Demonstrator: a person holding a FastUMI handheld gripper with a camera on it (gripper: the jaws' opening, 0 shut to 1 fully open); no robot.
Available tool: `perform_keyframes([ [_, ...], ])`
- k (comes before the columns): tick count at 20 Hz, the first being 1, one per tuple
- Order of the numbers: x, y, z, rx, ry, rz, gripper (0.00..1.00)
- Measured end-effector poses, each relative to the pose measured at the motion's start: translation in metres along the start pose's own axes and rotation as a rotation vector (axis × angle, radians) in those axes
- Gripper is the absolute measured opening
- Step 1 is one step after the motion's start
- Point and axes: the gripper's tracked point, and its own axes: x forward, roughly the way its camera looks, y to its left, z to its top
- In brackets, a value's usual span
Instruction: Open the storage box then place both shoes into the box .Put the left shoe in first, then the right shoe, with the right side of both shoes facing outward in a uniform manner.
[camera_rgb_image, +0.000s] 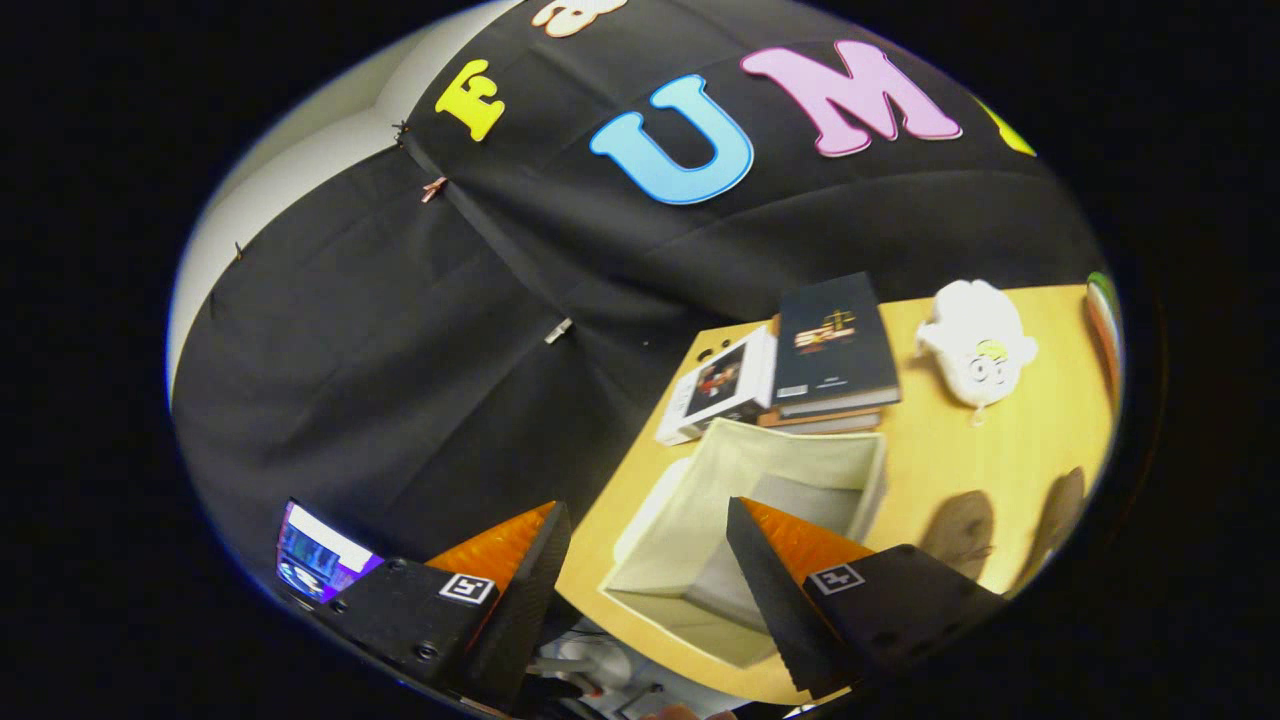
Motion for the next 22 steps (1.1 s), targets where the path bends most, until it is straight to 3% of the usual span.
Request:
perform_keyframes([
  [5,-0.050,-0.081,-0.012,-0.127,-0.002,-0.188,0.98],
  [10,-0.084,-0.140,-0.063,-0.230,0.104,-0.276,0.98],
  [14,-0.102,-0.183,-0.100,-0.210,0.178,-0.359,0.98],
  [20,-0.106,-0.256,-0.128,-0.304,0.275,-0.520,0.99],
  [22,-0.091,-0.270,-0.136,-0.304,0.303,-0.534,0.99],
])
